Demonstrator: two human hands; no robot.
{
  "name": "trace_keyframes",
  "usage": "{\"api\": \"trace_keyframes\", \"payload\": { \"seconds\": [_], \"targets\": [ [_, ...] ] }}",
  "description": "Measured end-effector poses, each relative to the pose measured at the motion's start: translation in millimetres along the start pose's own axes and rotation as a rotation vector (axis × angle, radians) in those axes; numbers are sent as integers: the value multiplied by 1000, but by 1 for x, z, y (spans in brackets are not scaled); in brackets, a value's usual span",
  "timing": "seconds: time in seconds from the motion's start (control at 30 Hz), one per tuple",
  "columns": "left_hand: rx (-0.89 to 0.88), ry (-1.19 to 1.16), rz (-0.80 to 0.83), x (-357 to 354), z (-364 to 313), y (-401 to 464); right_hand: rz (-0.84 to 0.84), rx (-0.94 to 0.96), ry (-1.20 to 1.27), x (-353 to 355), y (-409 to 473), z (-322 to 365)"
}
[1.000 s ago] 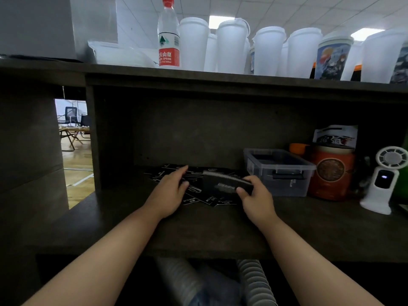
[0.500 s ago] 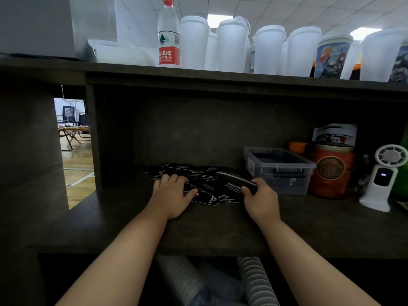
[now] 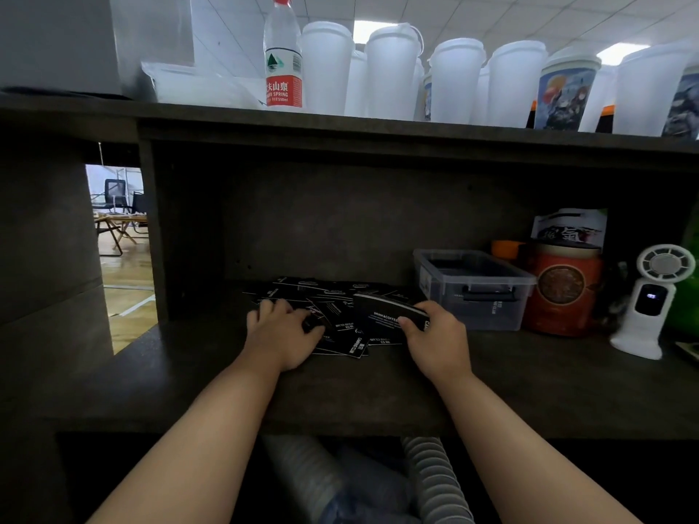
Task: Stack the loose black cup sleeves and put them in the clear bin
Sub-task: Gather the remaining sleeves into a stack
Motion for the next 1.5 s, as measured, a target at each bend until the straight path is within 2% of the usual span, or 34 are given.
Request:
{"api": "trace_keyframes", "payload": {
  "seconds": [0.1, 0.2, 0.53, 0.6, 0.7, 0.77, 0.87, 1.0, 1.13, 1.2, 1.27, 1.33, 1.43, 1.47, 1.5],
  "targets": [
    [129, -119, 86, -4, 14, 3, -6, -40, 28, -1, -1, -3],
    [106, -128, 178, -10, 15, 5, -49, -78, 56, 2, -1, -8],
    [166, -343, 6, 2, 24, 7, -7, -55, 212, -2, 0, -4],
    [137, -476, -37, 7, 25, 6, 68, -38, 208, -8, 0, -2],
    [36, -706, -184, 24, 27, 3, 172, 39, 151, -17, -1, 7],
    [-76, -730, -246, 34, 21, -3, 182, 116, 119, -18, -2, 16],
    [-256, -701, -243, 40, 2, -16, 197, 156, 152, -21, -5, 22],
    [-380, -818, -64, 30, -11, -23, 249, 158, 241, -25, -8, 25],
    [-312, -1244, 288, 17, -11, -16, 312, 345, 86, -30, -8, 38],
    [-258, -1400, 462, 9, -15, -14, 333, 374, 41, -35, -8, 41],
    [-219, -1419, 504, 5, -17, -14, 331, 372, 37, -37, -6, 41],
    [-191, -1261, 353, 10, -10, -11, 290, 374, 25, -33, -4, 40],
    [-60, -826, -123, 32, 26, -2, 65, 300, 3, -13, 2, 32],
    [-13, -714, -214, 35, 36, 0, -9, 258, 6, -6, 3, 28],
    [29, -639, -234, 34, 43, 2, -59, 222, 4, -1, 3, 24]
  ]
}}
Point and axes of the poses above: each hand's wrist, its own y-axis towards the middle knuckle, its own x-axis out of the back of the hand, z = x × y, the point moved 8 cm from there along y, towards the middle knuckle, and after that the axes turned 13 degrees about x, right-handed, at the moved point
